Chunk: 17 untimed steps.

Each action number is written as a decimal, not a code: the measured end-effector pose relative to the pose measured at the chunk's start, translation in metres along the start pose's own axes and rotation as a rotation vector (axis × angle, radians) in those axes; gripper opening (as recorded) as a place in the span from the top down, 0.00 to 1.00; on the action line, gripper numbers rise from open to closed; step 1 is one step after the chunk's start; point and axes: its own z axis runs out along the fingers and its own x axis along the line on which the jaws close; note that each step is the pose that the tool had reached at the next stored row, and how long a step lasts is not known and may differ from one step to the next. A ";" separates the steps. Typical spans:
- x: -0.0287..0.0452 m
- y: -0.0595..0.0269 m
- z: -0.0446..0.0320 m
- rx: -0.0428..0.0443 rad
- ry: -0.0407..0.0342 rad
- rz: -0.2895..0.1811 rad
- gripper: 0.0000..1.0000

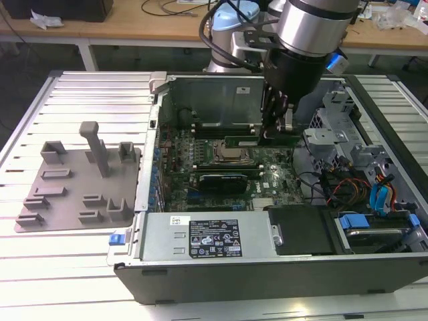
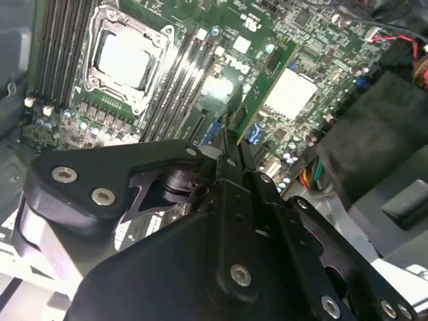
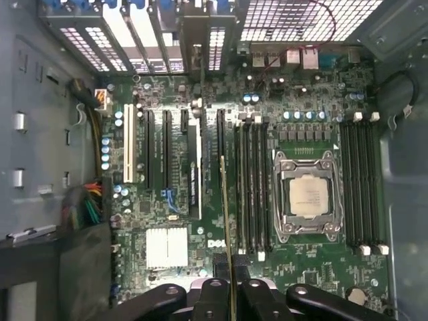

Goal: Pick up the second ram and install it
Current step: 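Pick up the second ram and move it above second insertion slot, then insert the second ram into the second slot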

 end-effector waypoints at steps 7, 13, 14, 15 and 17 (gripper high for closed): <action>-0.0033 0.0050 0.0093 0.0000 -0.0001 0.000 0.89; -0.0033 0.0050 0.0095 0.0000 -0.0001 0.000 0.89; -0.0033 0.0050 0.0096 0.0000 -0.0001 0.000 0.89; -0.0033 0.0050 0.0096 0.0000 -0.0001 0.000 0.89; -0.0033 0.0050 0.0097 0.0000 -0.0001 0.000 0.89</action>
